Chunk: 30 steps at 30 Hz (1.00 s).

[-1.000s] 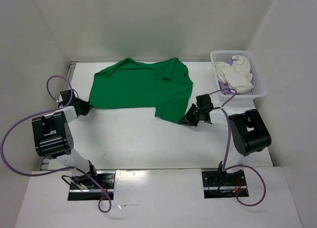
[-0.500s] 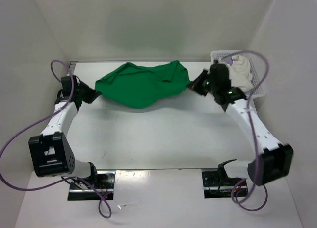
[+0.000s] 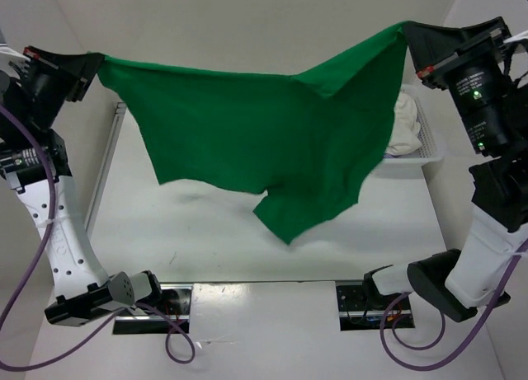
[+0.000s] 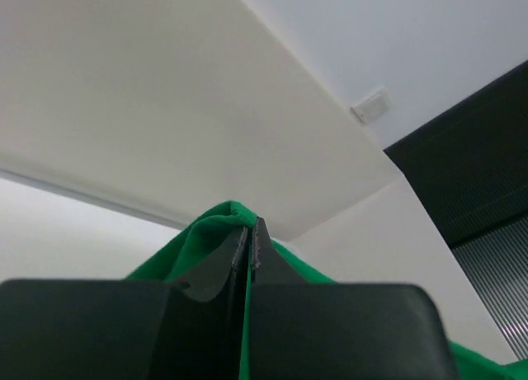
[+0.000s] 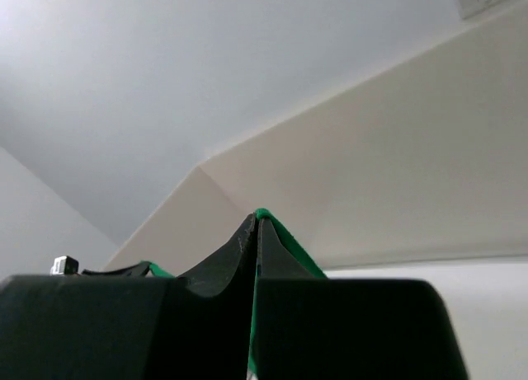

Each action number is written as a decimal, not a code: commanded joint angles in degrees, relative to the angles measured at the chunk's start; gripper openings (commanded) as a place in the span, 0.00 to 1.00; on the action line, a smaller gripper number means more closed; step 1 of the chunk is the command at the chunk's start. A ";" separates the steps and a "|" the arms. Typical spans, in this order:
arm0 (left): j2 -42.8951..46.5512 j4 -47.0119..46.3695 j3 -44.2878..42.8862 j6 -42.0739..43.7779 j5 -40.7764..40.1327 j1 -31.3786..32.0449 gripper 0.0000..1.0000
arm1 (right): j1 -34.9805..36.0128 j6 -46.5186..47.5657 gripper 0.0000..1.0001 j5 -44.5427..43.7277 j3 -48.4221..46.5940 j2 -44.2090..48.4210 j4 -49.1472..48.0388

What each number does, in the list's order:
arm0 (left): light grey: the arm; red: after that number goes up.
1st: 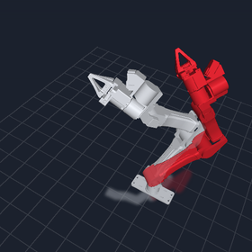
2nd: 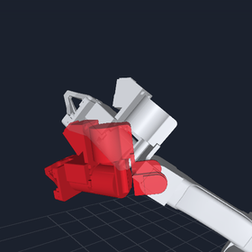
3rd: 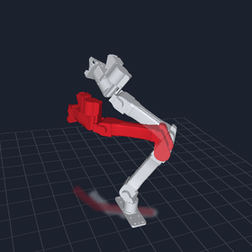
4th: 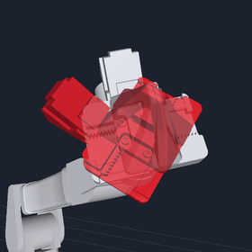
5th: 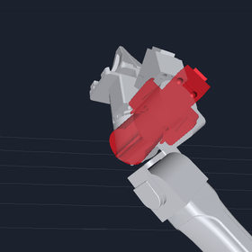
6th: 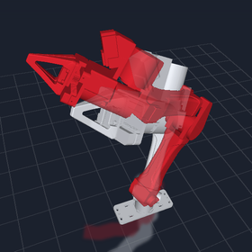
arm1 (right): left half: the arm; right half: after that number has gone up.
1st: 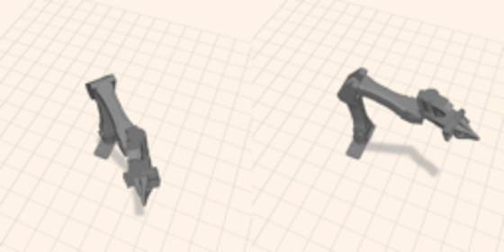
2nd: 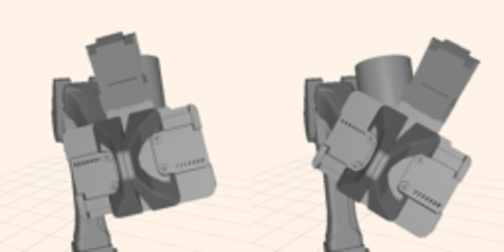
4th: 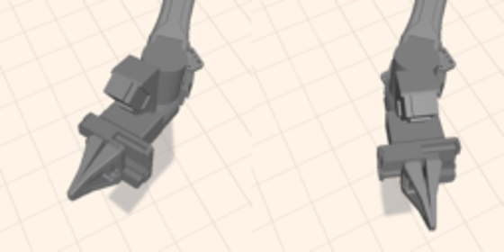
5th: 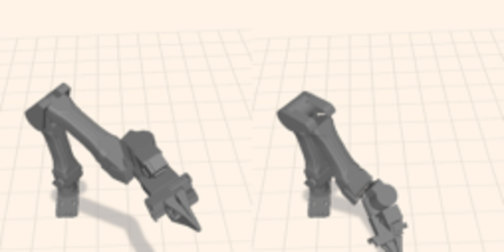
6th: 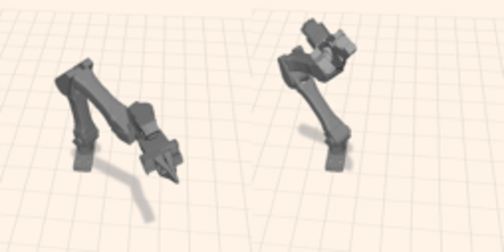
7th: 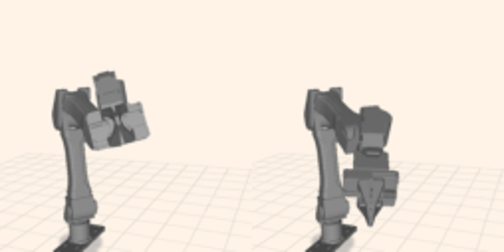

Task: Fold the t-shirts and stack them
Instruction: Flatten out the tshirt

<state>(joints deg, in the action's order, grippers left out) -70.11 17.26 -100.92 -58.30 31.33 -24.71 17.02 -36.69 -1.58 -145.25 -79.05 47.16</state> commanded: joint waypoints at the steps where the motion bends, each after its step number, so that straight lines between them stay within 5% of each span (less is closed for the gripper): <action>1: -1.79 1.12 -3.15 -0.76 1.10 -1.30 0.00 | 0.39 3.46 0.00 -2.11 -1.54 -2.69 0.67; 8: -4.94 -5.19 13.00 0.65 -4.26 -0.78 0.00 | -2.24 7.42 0.00 1.82 2.25 -17.79 -1.80; 13: -13.62 -8.20 15.49 1.78 -7.07 2.99 0.00 | -5.50 6.28 0.00 5.54 2.70 -27.99 -4.87; 18: -20.85 -8.91 7.51 0.30 -6.28 4.32 0.00 | -6.03 4.18 0.00 8.08 -17.68 -40.21 -0.66; 24: -22.97 -8.38 -6.27 -0.93 -4.61 4.32 0.00 | -8.67 0.04 0.00 12.40 -14.35 -33.99 -8.40; 30: -22.44 -7.85 -8.86 -0.93 -5.32 3.18 0.00 | -10.86 -1.64 0.00 17.84 -10.59 -29.85 -10.26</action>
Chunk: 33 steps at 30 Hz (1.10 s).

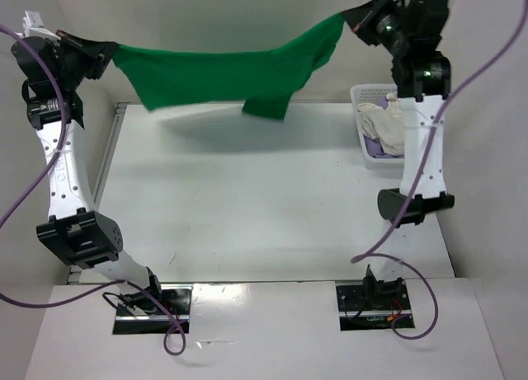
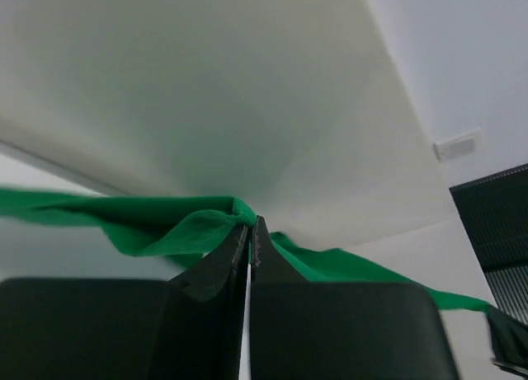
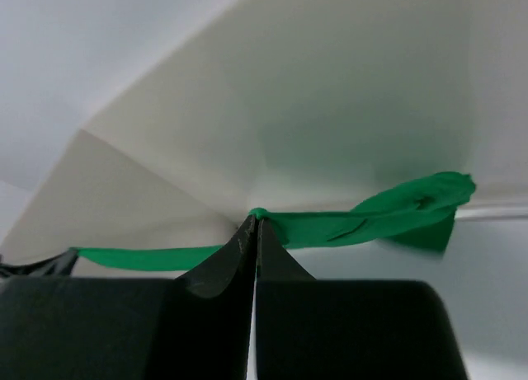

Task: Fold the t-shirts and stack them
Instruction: Flatten out the tshirt

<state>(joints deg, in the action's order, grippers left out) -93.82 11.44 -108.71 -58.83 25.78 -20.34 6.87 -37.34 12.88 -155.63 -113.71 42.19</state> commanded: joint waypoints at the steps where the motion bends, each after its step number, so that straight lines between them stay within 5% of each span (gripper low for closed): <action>1: 1.88 -2.04 0.32 0.20 0.24 -1.20 0.00 | -0.72 0.33 0.00 3.38 2.50 5.34 -4.50; 4: 3.90 -6.06 6.81 0.20 0.24 -1.20 0.00 | -0.72 2.36 0.00 3.38 10.14 8.40 -3.00; 13: 14.89 -10.39 42.28 6.70 -0.63 -0.58 0.00 | -0.72 6.14 0.00 -0.23 69.49 27.30 -11.94; 19: 18.15 -9.07 61.05 11.71 -4.06 -0.58 0.00 | -0.72 3.78 0.00 1.18 96.96 36.01 -14.60; 26: 31.56 2.95 69.07 13.56 -10.47 -0.58 0.00 | -0.72 -2.46 0.00 4.07 108.69 48.57 -6.52; 33: 37.04 15.28 70.39 14.62 -5.84 -1.11 0.00 | -0.72 -5.46 0.00 9.79 113.80 61.15 5.17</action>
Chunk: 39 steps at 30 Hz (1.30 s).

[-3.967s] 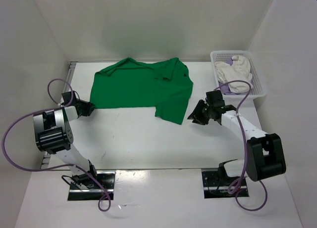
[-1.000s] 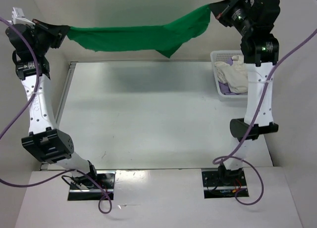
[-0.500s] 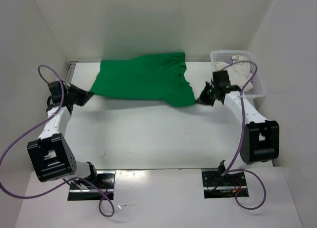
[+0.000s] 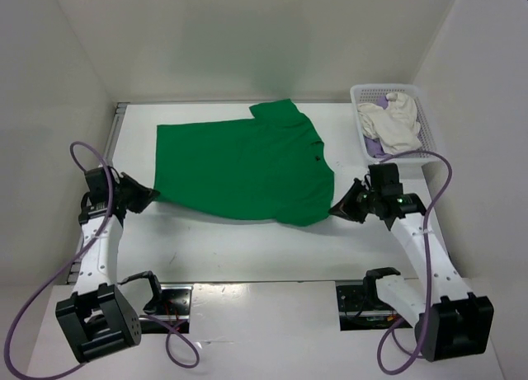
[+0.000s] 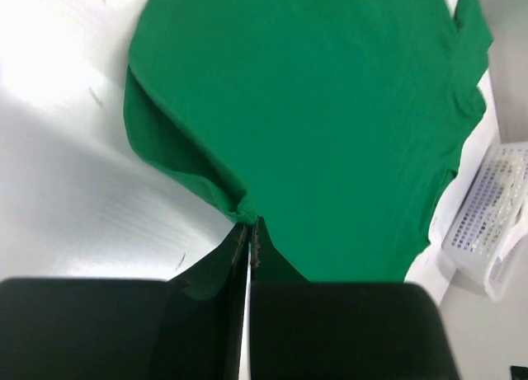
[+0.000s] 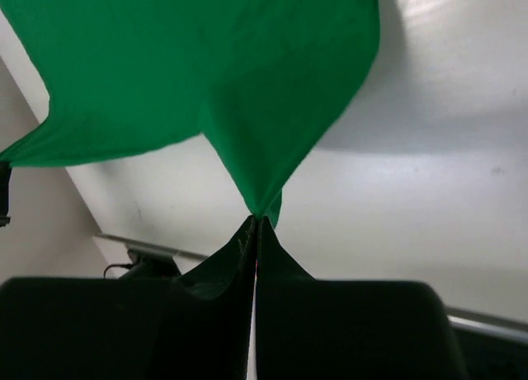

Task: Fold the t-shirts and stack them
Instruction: Flatten out the tshirt, then fold the flattened tshirt in 1/3 of the way

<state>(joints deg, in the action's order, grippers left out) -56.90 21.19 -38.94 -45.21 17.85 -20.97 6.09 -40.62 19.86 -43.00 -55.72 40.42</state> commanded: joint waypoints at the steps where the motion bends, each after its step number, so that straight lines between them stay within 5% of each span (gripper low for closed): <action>1: 0.13 5.53 0.62 1.00 2.10 -0.47 0.00 | 0.59 -2.18 0.00 2.82 1.17 3.17 6.95; 7: -2.41 4.13 -1.22 -0.76 -1.40 -0.47 0.00 | 0.59 -1.31 0.00 -0.16 -3.73 -3.67 -0.76; 18: -16.99 -7.21 -2.99 -4.36 -4.22 -0.47 0.00 | 0.59 4.23 0.00 -6.67 -24.92 -32.48 -10.98; 39: -38.71 -14.42 -14.67 -4.36 -5.45 -0.47 0.01 | 0.59 6.78 0.00 -10.28 -58.94 -65.20 -9.57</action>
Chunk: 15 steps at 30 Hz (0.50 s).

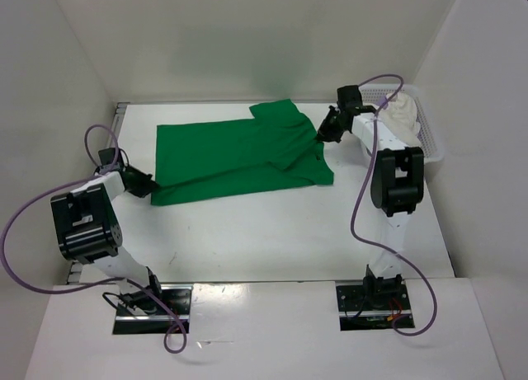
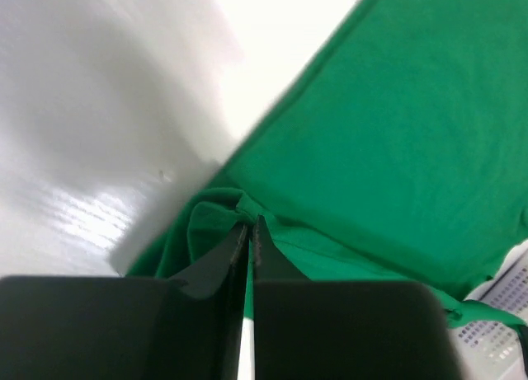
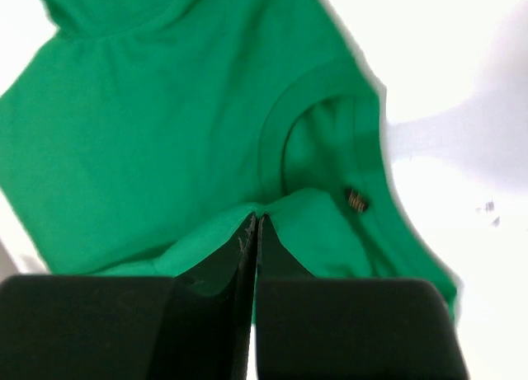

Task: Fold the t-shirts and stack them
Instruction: Fold the flattened tshirt in 1/3 of the way

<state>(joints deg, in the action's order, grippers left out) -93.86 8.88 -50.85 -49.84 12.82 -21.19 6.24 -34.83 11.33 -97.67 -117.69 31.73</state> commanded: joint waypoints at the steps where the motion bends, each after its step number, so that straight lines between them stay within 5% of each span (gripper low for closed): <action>1: -1.76 -2.12 -2.76 0.27 -0.43 -0.26 0.10 | 0.44 0.99 0.00 -1.75 -5.59 -4.12 -0.88; 4: -1.68 -2.73 -3.29 0.27 -0.43 -0.26 0.31 | 0.44 -0.06 0.00 -1.75 -7.35 -5.88 -1.84; 5: 0.42 -2.73 -3.29 0.27 -0.43 -0.26 0.45 | 0.44 -0.59 0.01 -1.75 -7.36 -5.89 -1.84; 8: 4.55 -0.64 -4.86 1.76 -1.48 -0.26 0.58 | 0.44 -1.12 0.15 -1.23 -8.41 -4.58 -2.37; 15: 15.98 1.31 3.81 1.15 -2.54 -0.26 0.56 | 0.44 1.86 0.45 -1.57 2.35 6.22 -3.15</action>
<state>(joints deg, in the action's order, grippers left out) -81.95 9.08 -51.16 -49.43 10.61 -21.19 6.24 -35.22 11.09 -100.66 -120.57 30.26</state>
